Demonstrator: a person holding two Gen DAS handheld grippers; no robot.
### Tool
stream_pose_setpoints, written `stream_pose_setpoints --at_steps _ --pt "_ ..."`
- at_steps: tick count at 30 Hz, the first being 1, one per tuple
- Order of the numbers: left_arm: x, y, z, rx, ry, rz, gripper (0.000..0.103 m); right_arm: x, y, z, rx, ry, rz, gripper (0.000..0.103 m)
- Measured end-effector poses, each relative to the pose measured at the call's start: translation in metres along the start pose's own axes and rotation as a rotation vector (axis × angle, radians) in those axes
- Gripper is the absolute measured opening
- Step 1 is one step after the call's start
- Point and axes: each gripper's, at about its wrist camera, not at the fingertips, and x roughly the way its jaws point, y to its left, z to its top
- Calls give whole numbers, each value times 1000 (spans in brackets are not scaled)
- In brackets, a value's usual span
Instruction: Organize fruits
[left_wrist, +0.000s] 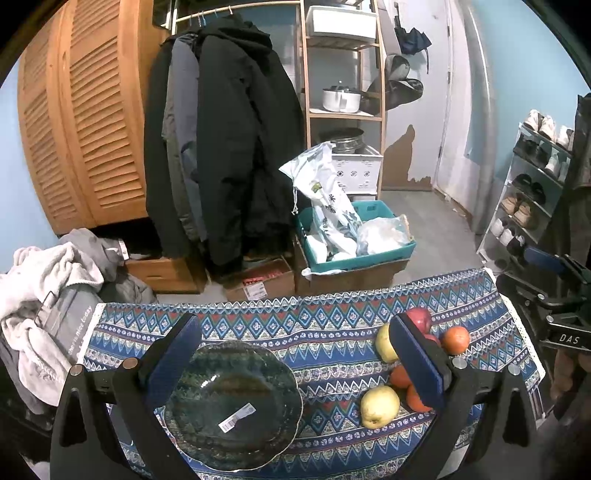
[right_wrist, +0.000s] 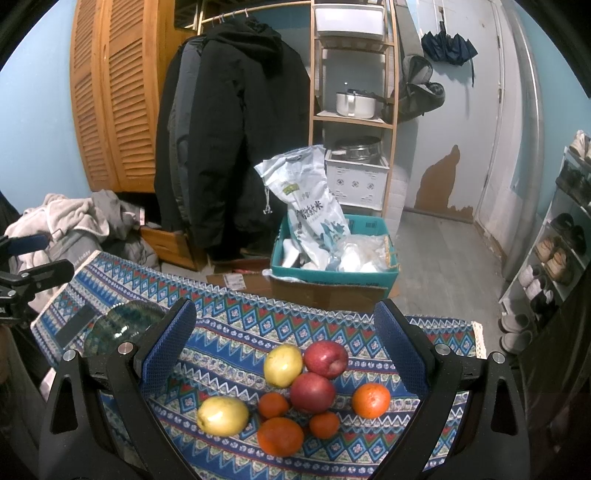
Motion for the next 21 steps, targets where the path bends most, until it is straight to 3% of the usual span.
stream_pose_setpoints --at_steps 21 --pt "7 2 -2 12 18 1 102 1 -2 -5 -1 4 -5 95"
